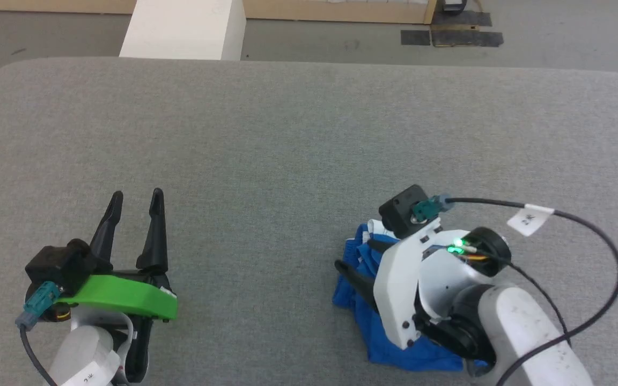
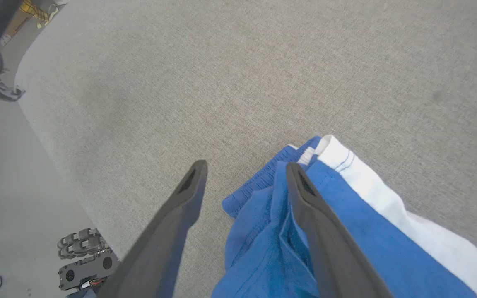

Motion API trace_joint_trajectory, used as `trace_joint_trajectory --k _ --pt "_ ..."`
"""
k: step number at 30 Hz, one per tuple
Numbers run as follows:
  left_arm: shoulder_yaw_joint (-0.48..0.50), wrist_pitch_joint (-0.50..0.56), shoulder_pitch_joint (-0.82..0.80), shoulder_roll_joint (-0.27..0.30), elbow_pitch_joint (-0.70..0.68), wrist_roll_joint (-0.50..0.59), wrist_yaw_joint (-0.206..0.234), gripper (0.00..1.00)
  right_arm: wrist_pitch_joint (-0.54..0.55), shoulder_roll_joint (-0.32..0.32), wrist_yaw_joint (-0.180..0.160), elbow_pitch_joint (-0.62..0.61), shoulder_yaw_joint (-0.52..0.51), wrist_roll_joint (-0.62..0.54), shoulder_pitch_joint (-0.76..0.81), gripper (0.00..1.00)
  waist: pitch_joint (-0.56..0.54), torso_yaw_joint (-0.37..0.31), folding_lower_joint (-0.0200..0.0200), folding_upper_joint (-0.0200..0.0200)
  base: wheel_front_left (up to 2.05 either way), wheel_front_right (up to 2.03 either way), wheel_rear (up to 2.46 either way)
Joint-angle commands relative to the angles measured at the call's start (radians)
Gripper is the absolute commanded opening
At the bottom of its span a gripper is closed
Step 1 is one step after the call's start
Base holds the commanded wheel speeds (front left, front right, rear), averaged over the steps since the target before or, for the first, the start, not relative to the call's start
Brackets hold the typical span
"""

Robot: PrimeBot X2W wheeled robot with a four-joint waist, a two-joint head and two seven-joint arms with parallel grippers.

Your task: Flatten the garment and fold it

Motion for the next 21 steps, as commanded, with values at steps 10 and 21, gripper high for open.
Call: trace_joint_trajectory --k 10,21 --pt "0.003 -0.002 0.012 0.015 -0.025 0.003 0.014 1.00 0.003 0.000 -0.001 -0.200 -0.304 -0.079 0.112 1.00 -0.021 -0.039 0.0000 -0.0001 0.00 0.00 0.00" --pt "-0.009 -0.002 0.004 0.015 -0.034 -0.002 0.013 1.00 -0.043 0.000 -0.001 -0.028 -0.381 -0.117 0.220 1.00 0.017 -0.034 0.0000 -0.0001 0.00 0.00 0.00"
